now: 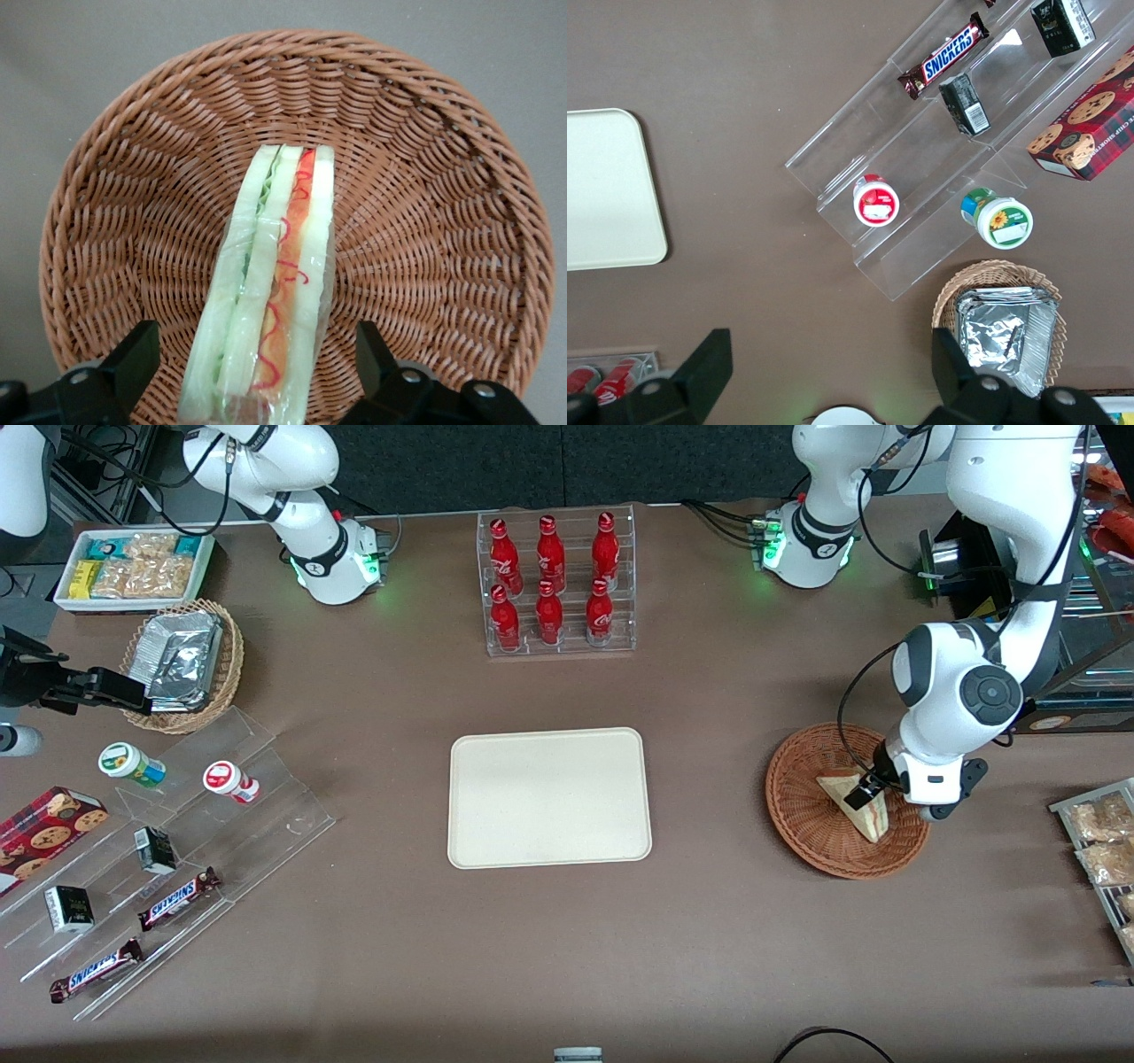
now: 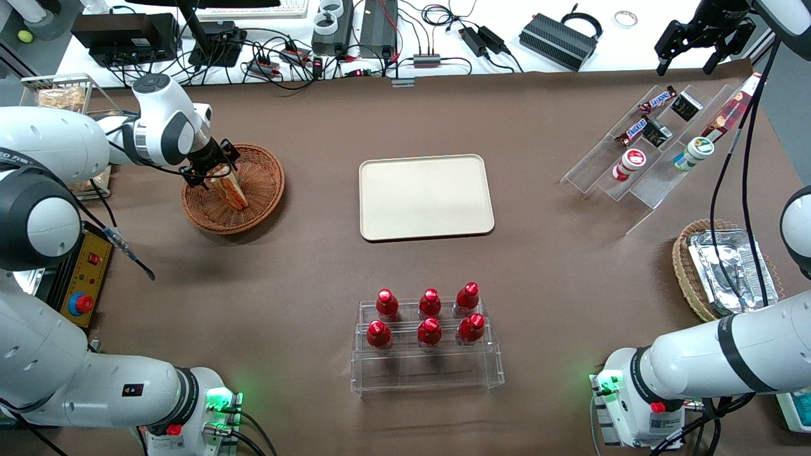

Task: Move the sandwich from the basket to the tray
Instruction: 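Lower the left gripper onto the wrapped sandwich and close on it, then lift the sandwich and carry it with the left gripper over the tray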

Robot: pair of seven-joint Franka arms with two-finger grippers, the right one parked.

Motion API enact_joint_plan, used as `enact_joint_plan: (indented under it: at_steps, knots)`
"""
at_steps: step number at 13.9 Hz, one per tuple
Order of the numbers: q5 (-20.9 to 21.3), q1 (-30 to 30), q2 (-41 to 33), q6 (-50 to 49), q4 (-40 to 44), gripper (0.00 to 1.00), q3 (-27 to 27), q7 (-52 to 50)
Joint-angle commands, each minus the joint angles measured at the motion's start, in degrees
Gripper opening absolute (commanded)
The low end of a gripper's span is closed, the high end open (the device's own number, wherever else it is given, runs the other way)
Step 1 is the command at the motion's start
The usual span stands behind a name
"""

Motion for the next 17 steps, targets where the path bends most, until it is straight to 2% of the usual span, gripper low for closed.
enact_joint_plan:
  at_steps: [1,2,3,7,9,12,17]
  knots:
    - [0.3,0.0,-0.1,0.7,-0.2,0.31,0.1,-1.1]
    - [0.3,-0.1,-0.1,0.3,-0.2,0.05,0.0,-1.1]
    - [0.3,-0.3,0.0,0.2,-0.3,0.0,0.0,-1.1]
    - [0.3,-2.3,-1.0,-3.2,1.5,0.0,-0.1,-1.0]
    - [0.5,-3.5,-3.2,-12.6,6.3,0.0,-0.2,-0.3]
    - [0.6,-3.5,-3.4,-28.4,18.4,0.0,-7.4,-1.1]
    - [0.7,-3.5,0.8,-29.9,26.9,0.0,-18.8,-3.8]
